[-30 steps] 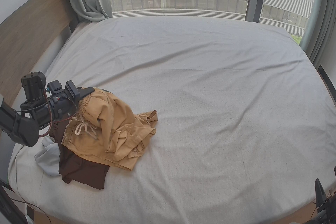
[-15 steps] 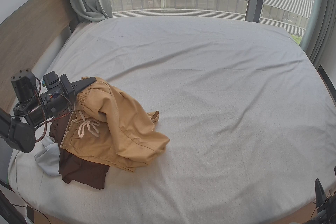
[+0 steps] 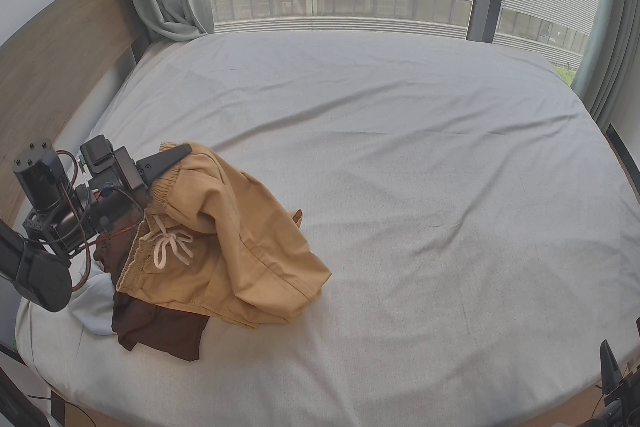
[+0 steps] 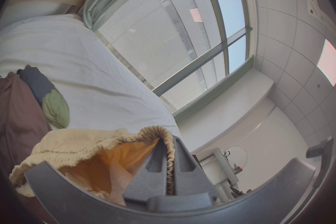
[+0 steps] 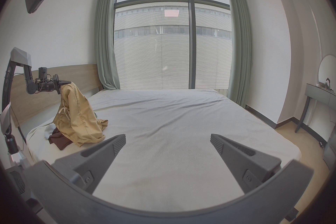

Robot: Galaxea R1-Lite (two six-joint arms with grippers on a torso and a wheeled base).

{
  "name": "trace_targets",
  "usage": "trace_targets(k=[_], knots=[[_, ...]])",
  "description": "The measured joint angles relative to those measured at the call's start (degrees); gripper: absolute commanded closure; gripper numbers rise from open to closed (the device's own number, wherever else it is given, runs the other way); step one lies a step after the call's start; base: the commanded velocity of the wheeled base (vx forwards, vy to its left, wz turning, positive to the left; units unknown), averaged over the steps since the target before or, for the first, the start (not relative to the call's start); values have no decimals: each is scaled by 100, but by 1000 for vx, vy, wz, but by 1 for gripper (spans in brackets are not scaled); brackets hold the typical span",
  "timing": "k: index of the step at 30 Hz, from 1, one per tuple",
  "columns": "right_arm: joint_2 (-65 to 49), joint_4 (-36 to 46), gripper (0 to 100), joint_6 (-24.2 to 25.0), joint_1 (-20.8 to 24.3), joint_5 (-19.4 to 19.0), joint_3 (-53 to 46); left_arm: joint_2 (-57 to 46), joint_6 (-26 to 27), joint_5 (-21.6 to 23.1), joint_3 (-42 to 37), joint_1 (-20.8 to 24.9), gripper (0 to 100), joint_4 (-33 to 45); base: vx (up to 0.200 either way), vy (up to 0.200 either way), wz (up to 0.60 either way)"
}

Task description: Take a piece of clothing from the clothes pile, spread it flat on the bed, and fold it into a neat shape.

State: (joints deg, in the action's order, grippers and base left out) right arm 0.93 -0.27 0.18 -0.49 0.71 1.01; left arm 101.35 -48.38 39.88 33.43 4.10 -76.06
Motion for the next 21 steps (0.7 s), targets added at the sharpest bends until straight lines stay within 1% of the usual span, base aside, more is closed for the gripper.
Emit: trace_targets(k=[6, 8, 11, 13, 21], knots=[[0, -5, 0, 0, 5, 0, 0, 74, 0, -60, -132, 351, 100, -83, 0, 0, 0], [0, -5, 0, 0, 5, 0, 0, 112, 0, -180, -132, 463, 100, -94, 0, 0, 0], [0, -5, 0, 0, 5, -2, 0, 151, 2, -532, -94, 612, 100, -96, 0, 0, 0], [0, -5, 0, 0, 5, 0, 0, 168, 2, -690, -24, 725, 100, -88, 0, 0, 0], [0, -5, 0, 0, 5, -2, 0, 212, -6, -1119, 397, 1228, 100, 98, 0, 0, 0]])
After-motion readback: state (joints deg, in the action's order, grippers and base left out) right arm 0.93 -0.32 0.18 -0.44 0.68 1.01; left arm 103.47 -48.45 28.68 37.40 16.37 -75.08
